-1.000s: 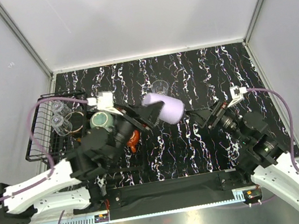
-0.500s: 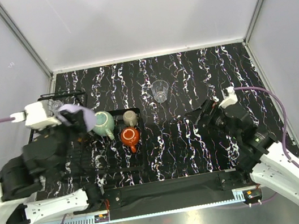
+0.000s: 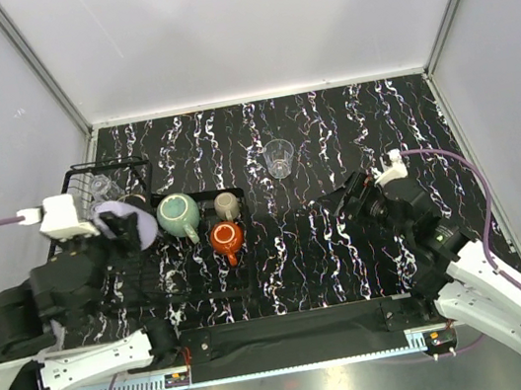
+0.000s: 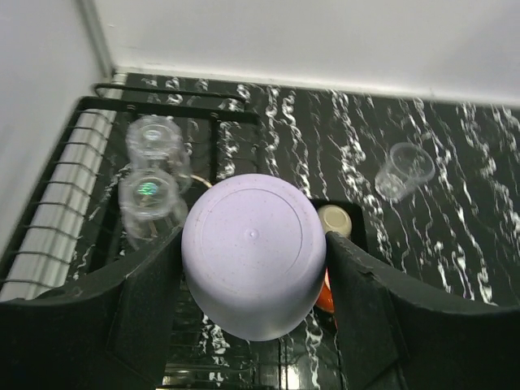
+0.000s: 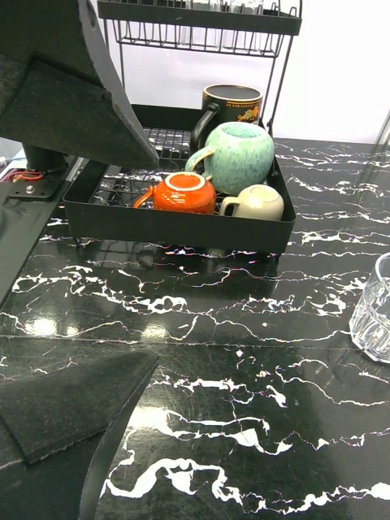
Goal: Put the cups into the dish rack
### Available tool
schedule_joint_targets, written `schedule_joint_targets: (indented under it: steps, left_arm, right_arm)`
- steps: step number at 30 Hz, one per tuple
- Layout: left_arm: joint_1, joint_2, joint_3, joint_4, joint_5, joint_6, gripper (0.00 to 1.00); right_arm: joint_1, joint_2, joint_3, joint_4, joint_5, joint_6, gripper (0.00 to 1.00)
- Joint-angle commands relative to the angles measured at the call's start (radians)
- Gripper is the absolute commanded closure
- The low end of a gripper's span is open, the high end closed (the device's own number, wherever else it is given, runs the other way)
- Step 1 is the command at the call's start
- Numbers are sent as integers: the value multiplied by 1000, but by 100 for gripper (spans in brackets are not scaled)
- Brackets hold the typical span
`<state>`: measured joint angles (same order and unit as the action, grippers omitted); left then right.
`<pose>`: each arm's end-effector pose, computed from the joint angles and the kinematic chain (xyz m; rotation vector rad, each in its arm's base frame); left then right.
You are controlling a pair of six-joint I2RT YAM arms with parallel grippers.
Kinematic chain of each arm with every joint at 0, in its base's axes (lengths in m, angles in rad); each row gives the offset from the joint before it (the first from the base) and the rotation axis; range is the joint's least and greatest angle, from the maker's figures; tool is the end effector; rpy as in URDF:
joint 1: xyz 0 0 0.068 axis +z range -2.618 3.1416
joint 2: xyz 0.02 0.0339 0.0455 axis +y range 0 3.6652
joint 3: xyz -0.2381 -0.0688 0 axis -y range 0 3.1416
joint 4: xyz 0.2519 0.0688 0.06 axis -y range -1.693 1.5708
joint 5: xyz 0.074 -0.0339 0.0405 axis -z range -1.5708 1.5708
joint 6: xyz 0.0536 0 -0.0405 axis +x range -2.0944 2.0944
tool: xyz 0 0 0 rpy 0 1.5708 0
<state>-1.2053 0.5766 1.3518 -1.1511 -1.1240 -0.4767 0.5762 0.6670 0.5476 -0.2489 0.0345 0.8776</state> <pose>0.0626 -0.0282 0.4268 -0.0701 1.7307 -0.1389 0.1764 0.1124 0.2444 0.3326 2.0283 0.9104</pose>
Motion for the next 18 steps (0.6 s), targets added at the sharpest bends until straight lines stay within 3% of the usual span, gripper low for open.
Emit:
schedule_joint_targets:
  steps: [1,8,18]
  left_arm:
    - [1,90,-43,138,160,56,100]
    - [6,219,-197,260,153,14,100]
    - [108,414,-350,255,161,-273,100]
  right_arm:
    - [5,-10,22,36,4,12,0]
    - [5,-55,18,-10,22,8,0]
    - [5,-83,12,-46,38,6,0]
